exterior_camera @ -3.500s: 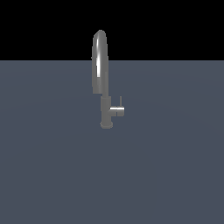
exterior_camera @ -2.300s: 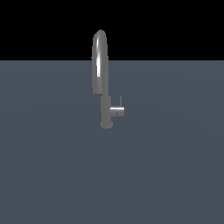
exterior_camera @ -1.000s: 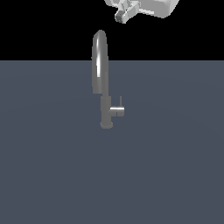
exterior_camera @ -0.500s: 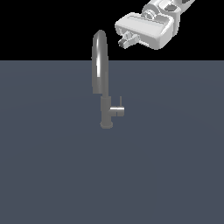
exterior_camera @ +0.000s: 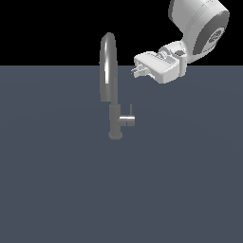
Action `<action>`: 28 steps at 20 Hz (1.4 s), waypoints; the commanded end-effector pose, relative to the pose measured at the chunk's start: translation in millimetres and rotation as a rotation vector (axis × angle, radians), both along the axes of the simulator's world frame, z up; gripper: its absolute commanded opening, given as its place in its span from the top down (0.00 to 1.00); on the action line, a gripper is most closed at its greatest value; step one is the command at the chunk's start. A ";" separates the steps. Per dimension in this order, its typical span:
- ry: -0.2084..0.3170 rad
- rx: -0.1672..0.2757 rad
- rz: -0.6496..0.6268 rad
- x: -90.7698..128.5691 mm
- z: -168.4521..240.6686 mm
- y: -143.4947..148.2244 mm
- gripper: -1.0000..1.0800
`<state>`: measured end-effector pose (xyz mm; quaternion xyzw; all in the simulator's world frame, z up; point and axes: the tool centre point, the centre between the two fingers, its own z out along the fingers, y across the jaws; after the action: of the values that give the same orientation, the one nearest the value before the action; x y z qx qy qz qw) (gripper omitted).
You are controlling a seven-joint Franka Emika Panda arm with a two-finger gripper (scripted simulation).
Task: Turn on the faucet by rotating a designated handle.
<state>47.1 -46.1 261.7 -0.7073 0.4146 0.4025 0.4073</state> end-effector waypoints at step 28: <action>0.297 0.319 -0.313 27.6 -123.4 8.1 1.00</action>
<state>76.8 -37.9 137.1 -0.4948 0.5054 0.4943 0.5054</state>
